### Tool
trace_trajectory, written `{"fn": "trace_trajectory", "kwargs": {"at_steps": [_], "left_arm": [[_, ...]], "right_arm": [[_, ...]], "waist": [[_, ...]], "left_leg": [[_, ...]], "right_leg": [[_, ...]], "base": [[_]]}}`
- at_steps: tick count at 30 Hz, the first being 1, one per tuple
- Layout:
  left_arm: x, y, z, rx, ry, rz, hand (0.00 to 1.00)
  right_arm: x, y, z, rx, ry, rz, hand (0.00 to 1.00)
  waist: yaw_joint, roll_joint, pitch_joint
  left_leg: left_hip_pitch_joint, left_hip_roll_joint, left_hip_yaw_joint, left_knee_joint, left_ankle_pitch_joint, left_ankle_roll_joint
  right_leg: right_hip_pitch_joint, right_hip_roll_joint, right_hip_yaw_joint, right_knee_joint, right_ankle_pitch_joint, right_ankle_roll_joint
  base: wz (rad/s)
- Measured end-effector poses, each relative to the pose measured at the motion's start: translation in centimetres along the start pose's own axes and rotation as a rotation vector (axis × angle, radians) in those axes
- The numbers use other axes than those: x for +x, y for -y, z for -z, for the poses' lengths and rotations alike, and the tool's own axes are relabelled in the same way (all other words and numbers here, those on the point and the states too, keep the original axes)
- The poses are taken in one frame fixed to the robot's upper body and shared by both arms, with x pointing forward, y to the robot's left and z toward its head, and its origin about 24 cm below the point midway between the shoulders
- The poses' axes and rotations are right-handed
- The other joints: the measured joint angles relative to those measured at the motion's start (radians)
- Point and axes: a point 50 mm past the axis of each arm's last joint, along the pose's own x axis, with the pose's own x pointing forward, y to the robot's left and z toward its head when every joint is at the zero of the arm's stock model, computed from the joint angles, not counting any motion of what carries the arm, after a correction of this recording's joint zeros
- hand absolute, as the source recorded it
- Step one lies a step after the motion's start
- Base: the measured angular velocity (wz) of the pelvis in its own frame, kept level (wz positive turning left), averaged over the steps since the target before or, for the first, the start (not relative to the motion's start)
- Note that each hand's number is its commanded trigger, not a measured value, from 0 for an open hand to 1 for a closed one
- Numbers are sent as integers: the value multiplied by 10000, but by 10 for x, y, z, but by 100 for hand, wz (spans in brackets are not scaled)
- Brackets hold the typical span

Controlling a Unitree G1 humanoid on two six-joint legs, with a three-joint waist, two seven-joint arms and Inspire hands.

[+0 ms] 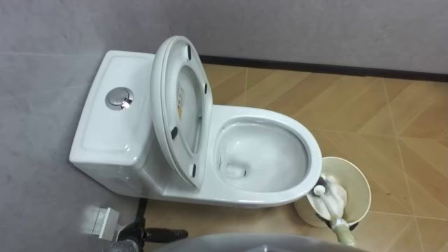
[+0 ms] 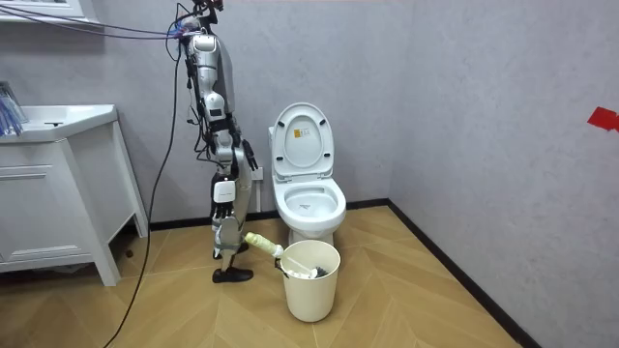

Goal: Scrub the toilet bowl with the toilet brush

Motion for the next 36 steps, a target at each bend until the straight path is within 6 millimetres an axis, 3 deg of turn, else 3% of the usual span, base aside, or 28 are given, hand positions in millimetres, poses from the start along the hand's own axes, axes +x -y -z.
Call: {"fn": "trace_trajectory", "kwargs": {"at_steps": [19,27,32,36], "left_arm": [[-1,-7,6,-509,-171,-246,0],[-1,-14,9,-532,-220,-563,0],[-3,-23,19,-937,-438,-880,0],[-6,-33,31,-1239,-656,-1333,0]], "right_arm": [[-1,9,3,1902,162,962,0],[1,7,16,6232,83,1321,0],[3,-3,40,11438,-540,1112,0],[1,9,32,14657,75,1202,0]], "waist": [[-138,6,-3],[-162,16,6],[-456,34,15],[-527,7,7]], "left_leg": [[-111,-6,-113,16,1,0],[-18,-21,-110,13,0,-1],[32,-5,-220,8,-21,-8],[22,-15,-218,29,-23,-9]], "right_leg": [[-30,60,260,-85,9,-27],[104,50,261,-144,-1,-28],[196,67,241,-140,-21,-33],[146,72,216,-140,-27,-42]], "base": [[1],[0],[2],[-1]]}}
